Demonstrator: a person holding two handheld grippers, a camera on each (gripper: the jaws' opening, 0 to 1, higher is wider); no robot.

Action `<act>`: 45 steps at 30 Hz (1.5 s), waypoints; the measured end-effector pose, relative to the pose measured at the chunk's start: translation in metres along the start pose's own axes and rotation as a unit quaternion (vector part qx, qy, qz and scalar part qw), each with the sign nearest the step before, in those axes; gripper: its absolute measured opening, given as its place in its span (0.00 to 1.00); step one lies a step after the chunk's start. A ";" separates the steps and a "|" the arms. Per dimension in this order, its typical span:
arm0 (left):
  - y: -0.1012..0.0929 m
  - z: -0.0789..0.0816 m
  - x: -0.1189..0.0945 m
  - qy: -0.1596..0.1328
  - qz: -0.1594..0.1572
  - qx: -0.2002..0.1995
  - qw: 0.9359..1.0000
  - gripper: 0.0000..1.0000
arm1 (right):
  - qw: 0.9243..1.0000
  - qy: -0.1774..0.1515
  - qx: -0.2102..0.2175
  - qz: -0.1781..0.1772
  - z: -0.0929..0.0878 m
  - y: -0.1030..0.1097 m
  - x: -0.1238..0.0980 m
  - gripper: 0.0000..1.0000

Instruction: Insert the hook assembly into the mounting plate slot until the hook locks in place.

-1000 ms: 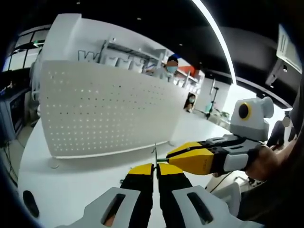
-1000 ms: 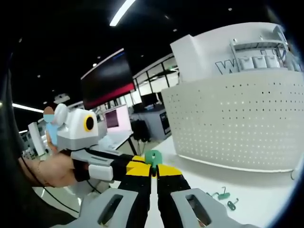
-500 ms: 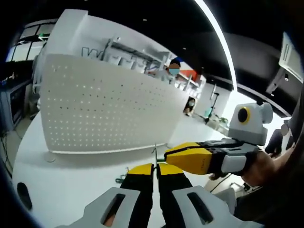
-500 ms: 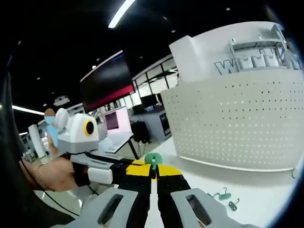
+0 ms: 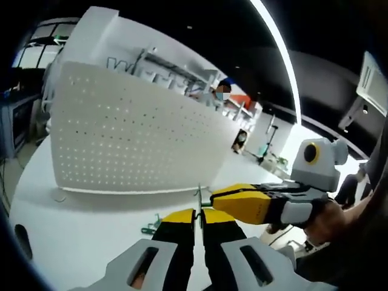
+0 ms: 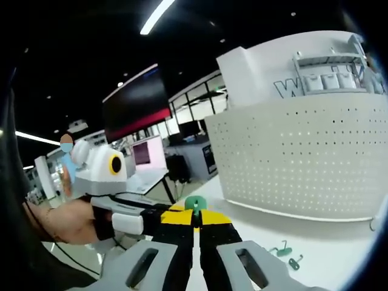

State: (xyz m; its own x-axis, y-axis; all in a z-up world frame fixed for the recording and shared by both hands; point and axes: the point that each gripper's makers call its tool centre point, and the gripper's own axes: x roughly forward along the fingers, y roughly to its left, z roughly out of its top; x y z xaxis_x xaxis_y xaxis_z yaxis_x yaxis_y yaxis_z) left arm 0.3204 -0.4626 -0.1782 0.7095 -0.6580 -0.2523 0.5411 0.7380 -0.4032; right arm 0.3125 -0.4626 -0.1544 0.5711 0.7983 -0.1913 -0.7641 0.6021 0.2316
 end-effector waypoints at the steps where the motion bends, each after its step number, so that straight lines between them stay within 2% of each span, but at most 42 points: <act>1: 0.000 -0.001 0.000 0.002 0.000 0.002 1.000 0.04 | 1.000 0.002 -0.002 0.001 -0.001 0.000 0.000 0.00; 6: 0.000 -0.005 0.000 0.018 0.005 0.036 0.999 0.04 | 1.000 0.009 -0.005 0.003 -0.003 0.001 0.002 0.00; 10: 0.000 -0.006 0.002 0.026 0.004 0.048 0.999 0.06 | 1.000 0.007 -0.001 0.000 -0.003 0.000 0.001 0.00; 22: -0.002 -0.016 0.004 0.041 -0.003 0.038 0.998 0.30 | 1.000 0.002 0.000 -0.014 -0.002 -0.012 -0.002 0.00; 26: -0.009 -0.015 0.002 0.035 -0.022 0.033 0.999 0.25 | 1.000 -0.005 0.001 -0.021 0.000 -0.017 -0.003 0.00; 28: -0.010 -0.015 0.002 0.034 -0.023 0.033 0.999 0.33 | 1.000 -0.007 0.002 -0.024 0.001 -0.020 -0.004 0.00; 31: -0.014 -0.018 0.004 0.035 -0.025 0.035 0.998 0.52 | 1.000 -0.007 0.000 -0.029 0.002 -0.025 -0.004 0.00; 34: -0.021 -0.019 0.004 0.036 -0.032 0.045 0.998 0.67 | 0.999 -0.007 0.001 -0.033 0.001 -0.028 -0.004 0.00; 39: -0.038 -0.010 0.003 0.023 -0.054 0.057 0.997 0.83 | 0.999 -0.010 0.002 -0.041 0.001 -0.033 -0.006 0.00; 45: -0.049 -0.010 0.007 0.030 -0.067 0.064 0.995 0.98 | 0.999 -0.015 0.006 -0.049 0.007 -0.042 -0.007 0.00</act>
State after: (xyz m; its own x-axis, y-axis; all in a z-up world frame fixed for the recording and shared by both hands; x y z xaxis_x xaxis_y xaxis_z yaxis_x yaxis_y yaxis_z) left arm 0.2947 -0.5047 -0.1694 0.6010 -0.7569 -0.2566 0.6853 0.6533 -0.3218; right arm 0.3430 -0.4933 -0.1565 0.6519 0.7353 -0.1853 -0.7004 0.6775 0.2244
